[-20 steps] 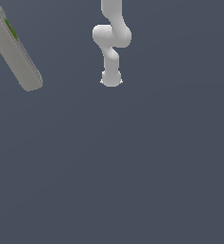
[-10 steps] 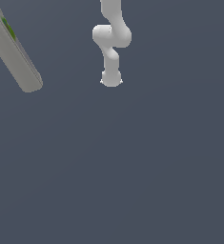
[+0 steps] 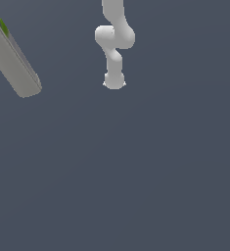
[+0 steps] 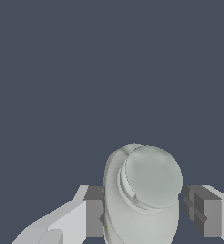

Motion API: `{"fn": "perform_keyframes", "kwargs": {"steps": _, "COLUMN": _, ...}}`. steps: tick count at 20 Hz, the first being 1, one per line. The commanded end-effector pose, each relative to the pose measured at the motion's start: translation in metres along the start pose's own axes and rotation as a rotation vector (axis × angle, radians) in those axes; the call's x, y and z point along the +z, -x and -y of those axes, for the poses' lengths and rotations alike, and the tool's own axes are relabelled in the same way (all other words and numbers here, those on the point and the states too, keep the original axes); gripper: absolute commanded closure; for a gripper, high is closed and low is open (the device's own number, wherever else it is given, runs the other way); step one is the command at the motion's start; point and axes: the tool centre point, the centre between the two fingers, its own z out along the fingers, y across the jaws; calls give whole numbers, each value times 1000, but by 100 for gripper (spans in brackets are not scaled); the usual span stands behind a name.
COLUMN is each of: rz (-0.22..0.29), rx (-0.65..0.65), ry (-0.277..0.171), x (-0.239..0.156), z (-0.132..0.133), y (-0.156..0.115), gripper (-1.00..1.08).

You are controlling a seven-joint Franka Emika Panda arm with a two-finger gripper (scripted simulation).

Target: Pick up the object and move it to a goal position.

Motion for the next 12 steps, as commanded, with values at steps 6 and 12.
{"fn": "perform_keyframes", "kwargs": {"steps": 6, "rz": -10, "rx": -5, "ry": 9, "x": -6, "z": -1, "y": -22, "gripper": 108}}
{"fn": "perform_keyframes", "kwargs": {"steps": 12, "rz": -10, "rx": -5, "ry": 9, "x": -6, "z": -2, "y": -25, "gripper": 108}}
